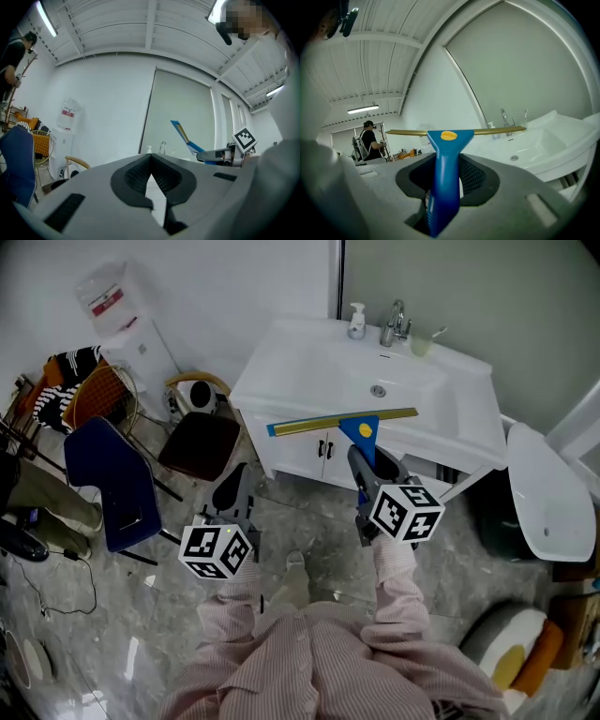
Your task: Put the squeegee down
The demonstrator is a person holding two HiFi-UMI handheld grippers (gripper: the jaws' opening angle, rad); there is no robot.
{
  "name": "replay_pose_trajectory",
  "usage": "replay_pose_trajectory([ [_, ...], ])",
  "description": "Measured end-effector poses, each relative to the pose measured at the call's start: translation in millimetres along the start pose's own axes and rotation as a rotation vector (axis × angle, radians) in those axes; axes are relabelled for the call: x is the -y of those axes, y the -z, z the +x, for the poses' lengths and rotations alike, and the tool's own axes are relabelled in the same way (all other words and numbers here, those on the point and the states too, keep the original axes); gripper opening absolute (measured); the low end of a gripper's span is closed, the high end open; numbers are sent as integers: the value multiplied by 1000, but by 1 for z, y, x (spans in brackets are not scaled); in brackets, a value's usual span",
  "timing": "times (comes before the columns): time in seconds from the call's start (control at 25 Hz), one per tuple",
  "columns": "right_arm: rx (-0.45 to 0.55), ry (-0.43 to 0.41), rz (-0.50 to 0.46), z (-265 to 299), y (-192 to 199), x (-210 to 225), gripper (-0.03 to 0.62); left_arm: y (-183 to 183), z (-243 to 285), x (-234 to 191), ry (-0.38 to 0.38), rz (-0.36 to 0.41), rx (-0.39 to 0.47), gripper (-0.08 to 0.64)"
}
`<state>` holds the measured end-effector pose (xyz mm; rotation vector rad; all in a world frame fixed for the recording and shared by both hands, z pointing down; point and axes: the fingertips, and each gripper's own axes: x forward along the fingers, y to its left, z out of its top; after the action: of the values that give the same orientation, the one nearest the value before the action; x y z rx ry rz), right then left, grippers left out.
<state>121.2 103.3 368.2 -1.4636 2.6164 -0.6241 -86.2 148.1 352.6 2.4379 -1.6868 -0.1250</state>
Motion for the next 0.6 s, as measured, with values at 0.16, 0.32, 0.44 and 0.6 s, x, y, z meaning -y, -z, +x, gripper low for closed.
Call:
replay_pose_trajectory([
  [0.16,2,9,18,42,-8,4,135,-8,35,-28,21,-2,-13,2],
  [0.32,-2,26,23,82,-12,6,135,-13,68,-58,42,-11,-22,2],
  [0.44,-6,40,23,107,-15,9,135,-15,91,-76,62,-18,-26,2],
  [0.6,-7,57,27,135,-18,13,135,-19,118,-94,90,-26,-25,2],
])
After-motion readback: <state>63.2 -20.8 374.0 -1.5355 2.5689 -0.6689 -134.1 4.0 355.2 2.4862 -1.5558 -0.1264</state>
